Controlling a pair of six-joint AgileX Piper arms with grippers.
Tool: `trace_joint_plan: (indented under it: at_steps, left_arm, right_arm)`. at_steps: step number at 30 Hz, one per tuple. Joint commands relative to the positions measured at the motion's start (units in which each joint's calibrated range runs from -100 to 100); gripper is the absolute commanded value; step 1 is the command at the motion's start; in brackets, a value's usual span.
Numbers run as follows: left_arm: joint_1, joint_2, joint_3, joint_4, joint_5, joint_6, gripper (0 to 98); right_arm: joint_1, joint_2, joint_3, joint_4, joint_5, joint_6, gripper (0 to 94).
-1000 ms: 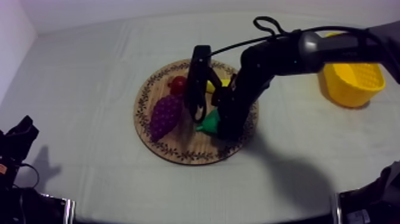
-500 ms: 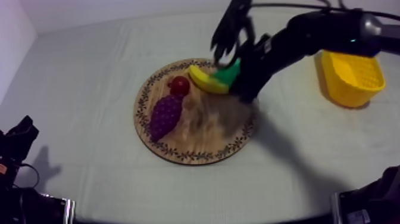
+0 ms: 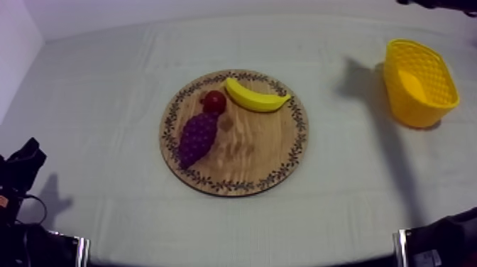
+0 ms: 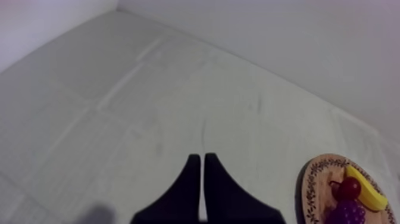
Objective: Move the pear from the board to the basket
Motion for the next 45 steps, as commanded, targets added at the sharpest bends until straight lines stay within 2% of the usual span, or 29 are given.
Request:
trace_joint_plan:
  at_steps: [1,6,15,19,27,36,45]
  left_arm:
    - [-0.02,0.02,0.02,0.0,0.05,0.01,0.1]
    - [-0.02,0.02,0.02,0.0,0.05,0.01,0.1]
    - [-0.02,0.02,0.02,0.0,0.05,0.01,0.1]
    - [-0.02,0.02,0.02,0.0,0.05,0.01,0.1]
    - [-0.02,0.02,0.02,0.0,0.05,0.01,0.1]
    - [-0.02,0.02,0.02,0.0,0.05,0.01,0.1]
    - [-0.02,0.02,0.02,0.0,0.05,0.01,0.1]
  right_arm:
    - [7.63,0.17,1.0,0.55,0.12,-2.57,35.6]
    - [11.24,2.17,4.58,0.7,1.53,-2.82,36.2]
    - [11.61,6.29,9.21,-4.79,2.43,2.32,36.8]
    - [11.21,7.39,10.08,-5.95,2.92,3.28,37.0]
    - [10.55,9.81,12.45,-4.18,4.54,0.79,37.3]
    - [10.23,11.76,13.41,-0.09,6.02,-4.05,38.9]
    - [10.35,12.61,14.06,2.11,5.72,-6.52,40.4]
